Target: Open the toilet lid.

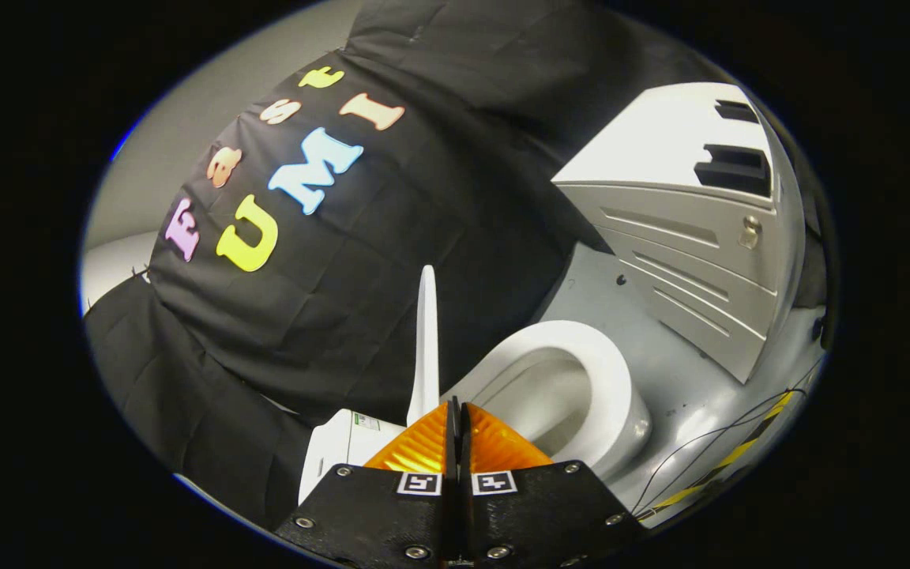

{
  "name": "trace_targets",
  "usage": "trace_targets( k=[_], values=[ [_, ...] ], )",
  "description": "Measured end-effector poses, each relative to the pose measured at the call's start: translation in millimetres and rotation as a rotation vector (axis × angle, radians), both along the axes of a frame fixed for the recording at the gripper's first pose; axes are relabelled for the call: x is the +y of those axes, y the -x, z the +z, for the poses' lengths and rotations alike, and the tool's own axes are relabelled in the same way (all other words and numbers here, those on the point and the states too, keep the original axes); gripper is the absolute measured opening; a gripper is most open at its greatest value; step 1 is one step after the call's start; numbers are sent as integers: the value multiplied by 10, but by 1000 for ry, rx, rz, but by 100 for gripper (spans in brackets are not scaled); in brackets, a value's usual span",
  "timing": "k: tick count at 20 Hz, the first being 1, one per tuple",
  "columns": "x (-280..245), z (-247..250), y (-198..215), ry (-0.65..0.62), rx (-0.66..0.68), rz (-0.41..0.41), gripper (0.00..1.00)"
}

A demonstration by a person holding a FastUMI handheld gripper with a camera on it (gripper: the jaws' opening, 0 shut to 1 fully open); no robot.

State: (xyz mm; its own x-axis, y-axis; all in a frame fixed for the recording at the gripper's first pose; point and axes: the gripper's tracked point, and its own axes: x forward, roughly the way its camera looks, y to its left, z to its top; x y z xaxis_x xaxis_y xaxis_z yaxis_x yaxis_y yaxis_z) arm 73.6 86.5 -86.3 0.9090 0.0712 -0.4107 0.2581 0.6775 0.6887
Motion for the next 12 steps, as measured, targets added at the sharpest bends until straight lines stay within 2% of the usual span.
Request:
trace_targets(
  k=[12],
  values=[
    [630, 633, -85, 185, -122, 90, 0]
  ],
)
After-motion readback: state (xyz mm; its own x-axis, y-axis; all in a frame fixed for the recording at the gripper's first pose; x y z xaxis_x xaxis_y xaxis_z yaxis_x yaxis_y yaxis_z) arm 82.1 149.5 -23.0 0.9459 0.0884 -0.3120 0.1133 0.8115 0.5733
